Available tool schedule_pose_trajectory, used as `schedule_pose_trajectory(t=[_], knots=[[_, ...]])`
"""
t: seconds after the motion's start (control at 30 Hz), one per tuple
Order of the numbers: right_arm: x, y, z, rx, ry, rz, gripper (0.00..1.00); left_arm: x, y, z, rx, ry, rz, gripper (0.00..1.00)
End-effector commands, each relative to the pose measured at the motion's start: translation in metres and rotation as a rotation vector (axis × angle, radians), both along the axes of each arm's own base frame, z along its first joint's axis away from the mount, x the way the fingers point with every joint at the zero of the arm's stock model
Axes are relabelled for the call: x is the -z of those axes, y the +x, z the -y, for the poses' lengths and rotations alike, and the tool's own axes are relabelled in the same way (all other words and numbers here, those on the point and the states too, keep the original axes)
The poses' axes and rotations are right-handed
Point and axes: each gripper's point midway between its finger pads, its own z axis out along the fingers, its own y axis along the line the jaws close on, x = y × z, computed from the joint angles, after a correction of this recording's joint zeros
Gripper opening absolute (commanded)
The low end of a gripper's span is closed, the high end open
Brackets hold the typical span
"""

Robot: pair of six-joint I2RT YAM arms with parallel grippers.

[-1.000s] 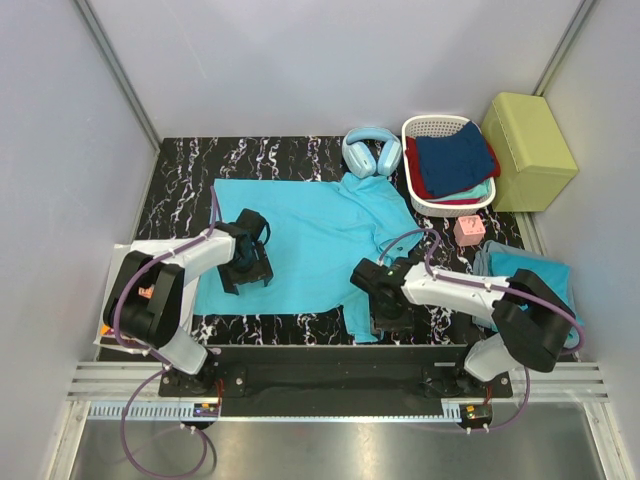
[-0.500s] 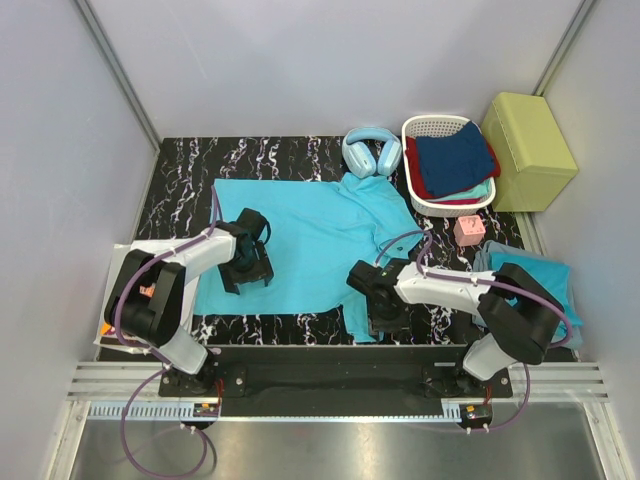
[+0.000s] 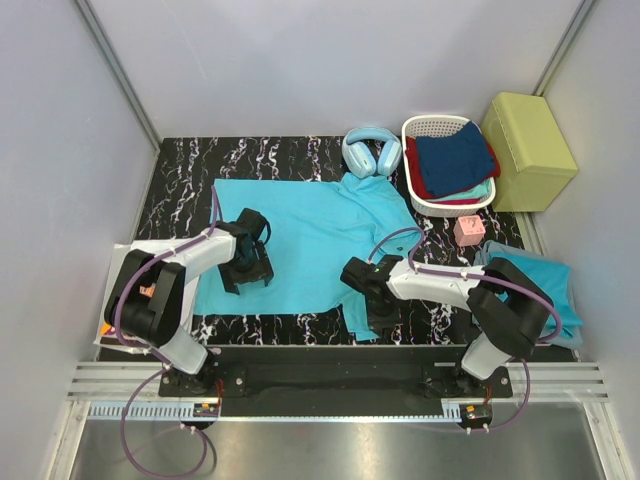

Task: Fold and stack the t-shirts
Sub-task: Grap the side of the flattened tshirt closest away from the robot with both arms

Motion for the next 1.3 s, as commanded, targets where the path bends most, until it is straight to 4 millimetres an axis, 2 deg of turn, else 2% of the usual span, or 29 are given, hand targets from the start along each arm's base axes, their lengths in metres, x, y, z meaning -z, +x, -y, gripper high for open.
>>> schedule_pose_trajectory(t=[0.0, 0.13, 0.23, 0.3, 0.33, 0.37, 0.43, 0.47, 0.77, 1.03, 1.1, 1.17, 1.23, 1.27], knots=[[0.004, 0.006, 0.010, 0.000, -0.067, 0.037, 0.02, 0.001, 0.000, 0.004, 0.003, -0.015, 0.008, 0.77], [0.001, 0.006, 0.019, -0.001, -0.110, 0.044, 0.00, 0.001, 0.000, 0.005, 0.008, -0.017, 0.009, 0.77], [-0.013, 0.012, 0.034, -0.003, -0.193, 0.092, 0.00, -0.001, 0.002, 0.005, 0.009, -0.017, 0.015, 0.77], [-0.036, 0.019, 0.045, 0.002, -0.265, 0.130, 0.00, -0.001, 0.002, 0.005, 0.009, -0.016, 0.013, 0.77], [-0.047, 0.024, 0.060, -0.009, -0.341, 0.164, 0.00, 0.000, 0.004, 0.006, 0.011, -0.019, 0.015, 0.77], [-0.059, 0.033, 0.056, -0.001, -0.341, 0.203, 0.00, 0.001, 0.004, 0.006, 0.009, -0.019, 0.012, 0.77], [-0.072, 0.040, 0.062, -0.010, -0.386, 0.235, 0.00, 0.002, 0.005, 0.009, 0.012, -0.028, 0.010, 0.77], [-0.078, 0.046, 0.057, -0.003, -0.377, 0.253, 0.00, 0.003, 0.006, 0.009, 0.014, -0.030, 0.007, 0.77], [-0.087, 0.071, 0.039, 0.012, -0.388, 0.320, 0.00, 0.003, 0.010, 0.010, 0.029, -0.025, 0.010, 0.77], [-0.066, 0.098, 0.016, -0.031, -0.421, 0.345, 0.00, 0.007, 0.010, 0.011, 0.036, -0.028, -0.005, 0.77], [-0.059, 0.099, 0.012, -0.039, -0.431, 0.330, 0.00, 0.007, 0.010, 0.011, 0.038, -0.029, -0.007, 0.77], [-0.061, 0.101, 0.007, -0.035, -0.411, 0.331, 0.00, 0.007, 0.009, 0.011, 0.038, -0.030, -0.007, 0.77], [-0.066, 0.101, 0.004, -0.031, -0.387, 0.345, 0.11, 0.007, 0.009, 0.011, 0.038, -0.031, -0.006, 0.77], [-0.073, 0.102, 0.004, -0.020, -0.365, 0.363, 0.22, 0.007, 0.009, 0.011, 0.038, -0.030, -0.007, 0.77]])
